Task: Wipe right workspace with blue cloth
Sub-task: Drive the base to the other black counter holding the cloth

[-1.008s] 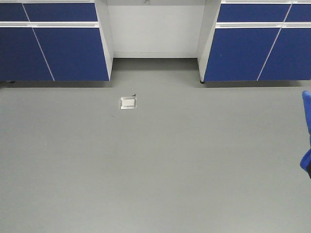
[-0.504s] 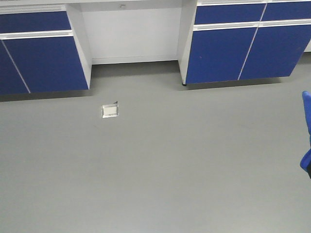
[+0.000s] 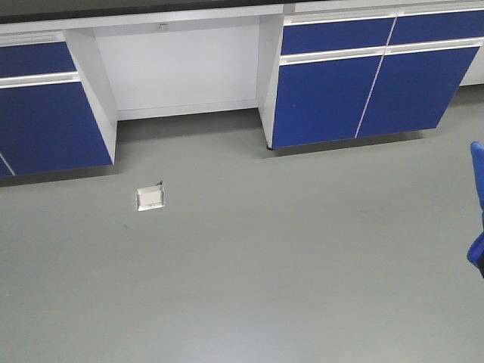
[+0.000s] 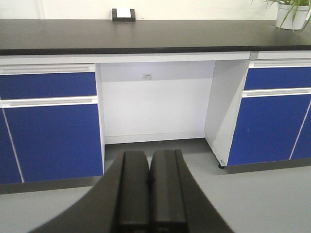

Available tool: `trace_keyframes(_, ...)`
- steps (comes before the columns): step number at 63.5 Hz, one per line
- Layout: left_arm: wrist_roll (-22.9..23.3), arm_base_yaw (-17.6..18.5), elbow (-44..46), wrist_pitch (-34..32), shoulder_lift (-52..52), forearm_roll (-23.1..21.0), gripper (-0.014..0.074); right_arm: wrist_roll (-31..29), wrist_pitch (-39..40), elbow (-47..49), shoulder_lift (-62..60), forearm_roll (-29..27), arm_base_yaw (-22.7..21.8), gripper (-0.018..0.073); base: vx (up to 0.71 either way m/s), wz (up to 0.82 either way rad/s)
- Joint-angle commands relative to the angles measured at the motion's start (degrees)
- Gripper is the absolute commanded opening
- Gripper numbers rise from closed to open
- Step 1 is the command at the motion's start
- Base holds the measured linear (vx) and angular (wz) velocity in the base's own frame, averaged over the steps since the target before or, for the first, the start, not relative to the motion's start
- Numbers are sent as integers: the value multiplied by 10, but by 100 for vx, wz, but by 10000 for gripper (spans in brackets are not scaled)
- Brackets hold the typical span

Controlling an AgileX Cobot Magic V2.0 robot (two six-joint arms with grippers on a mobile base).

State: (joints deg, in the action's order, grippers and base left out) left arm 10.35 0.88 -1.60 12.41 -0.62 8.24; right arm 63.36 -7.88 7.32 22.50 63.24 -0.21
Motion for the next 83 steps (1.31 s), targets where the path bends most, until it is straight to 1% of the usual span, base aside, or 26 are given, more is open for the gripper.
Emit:
trace_keyframes(1,5,-3,-17,-47,-10,1,-6,-1,21,18,4,10,-2,-3,29,-9)
trace_keyframes(47,5,-3,-17,-47,-10,1,-6,-1,21,18,4,10,-2,-3,35,-6)
trace_keyframes(83,5,-3,-17,-47,-10,1,-6,-1,19,18,4,10,-2,-3,40,17)
